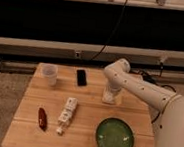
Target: Wipe the white sponge on the table
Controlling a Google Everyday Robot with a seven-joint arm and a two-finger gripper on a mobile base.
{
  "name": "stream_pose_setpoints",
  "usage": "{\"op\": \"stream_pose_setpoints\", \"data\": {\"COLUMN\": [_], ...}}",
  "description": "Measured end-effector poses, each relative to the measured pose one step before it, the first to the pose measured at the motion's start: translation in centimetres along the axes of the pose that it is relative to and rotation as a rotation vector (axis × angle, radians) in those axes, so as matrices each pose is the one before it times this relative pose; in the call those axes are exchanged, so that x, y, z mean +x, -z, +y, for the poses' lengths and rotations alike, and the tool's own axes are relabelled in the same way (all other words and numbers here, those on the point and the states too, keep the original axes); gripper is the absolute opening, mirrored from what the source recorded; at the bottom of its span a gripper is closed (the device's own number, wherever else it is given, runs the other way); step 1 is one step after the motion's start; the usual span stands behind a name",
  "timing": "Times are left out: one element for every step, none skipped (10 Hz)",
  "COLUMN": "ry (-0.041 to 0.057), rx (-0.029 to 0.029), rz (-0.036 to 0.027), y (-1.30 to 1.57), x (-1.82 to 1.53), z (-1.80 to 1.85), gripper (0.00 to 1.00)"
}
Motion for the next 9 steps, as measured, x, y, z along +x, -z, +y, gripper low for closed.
{"op": "stream_pose_setpoints", "data": {"ry": [0.00204, 0.00796, 0.00592, 0.00268, 0.0017, 0.00152, 0.00328, 0.0037, 0.00258], "rx": [-0.00066, -0.00262, -0.00053, -0.00161, -0.00104, -0.0012, 0.00008, -0.00086, -0.00089], "rz": [-0.00093, -0.00057, -0.00077, -0.00084, 0.00013, -0.00131, -0.00002, 0.00028, 0.00154], "y": [-0.101, -0.121, -0.053, -0.069, -0.056, -0.076, -0.001, -0.073, -0.047], "x": [0.017, -0.009, -0.099, -0.122, -0.059, -0.069, -0.061, 0.047, 0.023], "z": [-0.005, 0.0, -0.114, 0.006, -0.001, 0.025, -0.091, -0.035, 0.012], "gripper": [0.8, 0.8, 0.8, 0.8, 0.8, 0.8, 0.8, 0.8, 0.8]}}
